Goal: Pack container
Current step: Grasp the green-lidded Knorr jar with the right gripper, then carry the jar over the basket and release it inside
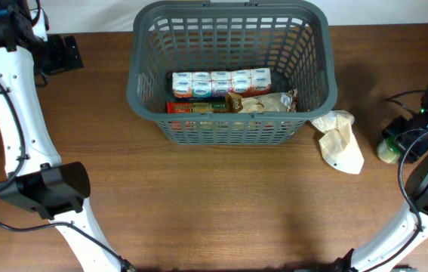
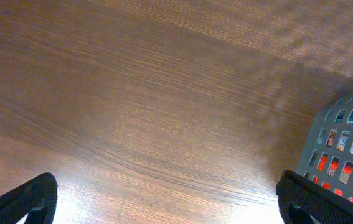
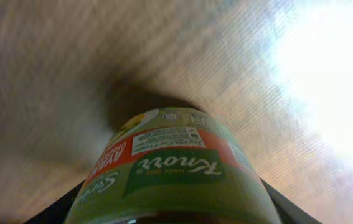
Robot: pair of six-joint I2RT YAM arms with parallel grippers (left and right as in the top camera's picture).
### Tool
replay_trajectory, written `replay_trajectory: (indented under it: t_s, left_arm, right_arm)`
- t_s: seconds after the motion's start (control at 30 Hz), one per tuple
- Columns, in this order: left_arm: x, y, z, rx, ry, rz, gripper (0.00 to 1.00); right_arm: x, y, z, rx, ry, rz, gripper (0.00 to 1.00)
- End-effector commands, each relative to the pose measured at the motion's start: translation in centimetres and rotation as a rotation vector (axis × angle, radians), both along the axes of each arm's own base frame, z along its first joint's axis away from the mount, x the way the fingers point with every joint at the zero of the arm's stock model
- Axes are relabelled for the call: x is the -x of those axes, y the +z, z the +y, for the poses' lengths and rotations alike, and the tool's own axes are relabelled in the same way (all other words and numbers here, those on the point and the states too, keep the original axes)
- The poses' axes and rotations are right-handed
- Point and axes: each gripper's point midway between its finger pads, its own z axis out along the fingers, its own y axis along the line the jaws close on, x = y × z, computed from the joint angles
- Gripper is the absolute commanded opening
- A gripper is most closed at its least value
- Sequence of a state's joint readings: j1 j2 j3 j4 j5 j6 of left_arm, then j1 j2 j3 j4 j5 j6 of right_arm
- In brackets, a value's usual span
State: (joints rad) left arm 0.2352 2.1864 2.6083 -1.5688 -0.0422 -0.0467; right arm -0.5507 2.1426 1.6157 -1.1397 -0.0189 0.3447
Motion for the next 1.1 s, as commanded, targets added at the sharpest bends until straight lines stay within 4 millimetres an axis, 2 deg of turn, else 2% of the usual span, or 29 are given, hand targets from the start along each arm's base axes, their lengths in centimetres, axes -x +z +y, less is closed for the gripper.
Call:
replay_trajectory:
  t_s: [0.0,0.03,0.07,0.1,0.17,0.2,0.27,0.3,0.33,0.4,0.47,0.53,0.6,0.63,0.67,0.73,0.8,0.9,0.97,1.0,1.07]
  left_arm:
    - [0.0,-0.5,0.2,0.004,0.014,0.012,0.99]
    - [0.0,-0.5,0.2,0.004,0.014,0.012,0.99]
    - [0.0,-0.5,0.2,0.004,0.014,0.012,0.99]
    - [0.0,-0.5,0.2,0.003,0.014,0.012,0.99]
    - [0.0,-0.5,0.2,0.004,0.014,0.012,0.99]
    - [0.0,-0.5,0.2,0.003,0.014,0.012,0.99]
    - [0.0,-0.5,0.2,0.004,0.014,0.012,0.99]
    - [0.0,-0.5,0.2,0.004,0.014,0.012,0.99]
    - [0.0,-0.5,0.2,0.004,0.014,0.012,0.99]
    - [0.0,-0.5,0.2,0.004,0.014,0.012,0.99]
    - [0.0,-0.5,0.2,0.004,0.014,0.012,0.99]
    - [0.0,-0.5,0.2,0.004,0.014,0.012,0.99]
    - [0.0,-0.5,0.2,0.004,0.014,0.012,0.99]
    - [0.0,-0.5,0.2,0.003,0.014,0.012,0.99]
    - [0.0,-0.5,0.2,0.004,0.014,0.012,0.99]
    - [0.0,-0.5,0.2,0.004,0.014,0.012,0.99]
    - [0.0,-0.5,0.2,0.003,0.014,0.012,0.99]
    - [0.0,-0.5,0.2,0.004,0.014,0.012,0.99]
    - [0.0,-0.5,0.2,0.004,0.014,0.012,0.99]
    - [0.0,-0.5,0.2,0.003,0.014,0.012,0.99]
    - [0.0,-0.5,0.2,0.004,0.014,0.012,0.99]
  right_arm:
    - [-2.0,6.9,-1.2,0.08,-0.007,-0.128,0.04]
    - [-2.3,9.1,-1.1,0.095,-0.006,-0.168,0.04]
    - [-3.0,14.7,-0.6,0.136,0.008,-0.278,0.04]
    - [-3.1,16.9,-0.2,0.155,0.018,-0.322,0.04]
    - [-3.4,24.0,1.6,0.23,0.068,-0.472,0.04]
    - [-3.5,25.9,2.3,0.252,0.085,-0.518,0.04]
    - [-3.4,33.9,6.7,0.34,0.226,-0.727,0.04]
    - [-3.3,35.5,7.9,0.352,0.258,-0.775,0.04]
    - [-3.1,37.5,9.9,0.363,0.304,-0.842,0.04]
    - [-2.9,40.3,13.6,0.361,0.39,-0.952,0.04]
    - [-3.0,41.5,16.9,0.339,0.469,-1.013,0.04]
    - [-3.8,41.5,21.1,0.286,0.574,-1.046,0.04]
    - [-5.1,39.9,25.3,0.22,0.679,-1.023,0.04]
    - [-5.5,39.2,26.4,0.203,0.703,-1.01,0.04]
    - [-6.6,37.5,28.5,0.172,0.751,-0.975,0.04]
    - [-8.0,35.3,30.4,0.146,0.8,-0.929,0.04]
    - [-10.8,30.7,32.5,0.142,0.856,-0.834,0.04]
    - [-14.0,24.8,33.7,0.124,0.877,-0.729,0.04]
    - [-14.8,22.7,34.0,0.112,0.882,-0.691,0.04]
    - [-15.1,21.0,34.7,0.074,0.894,-0.661,0.04]
    - [-14.8,19.0,36.7,-0.034,0.923,-0.63,0.04]
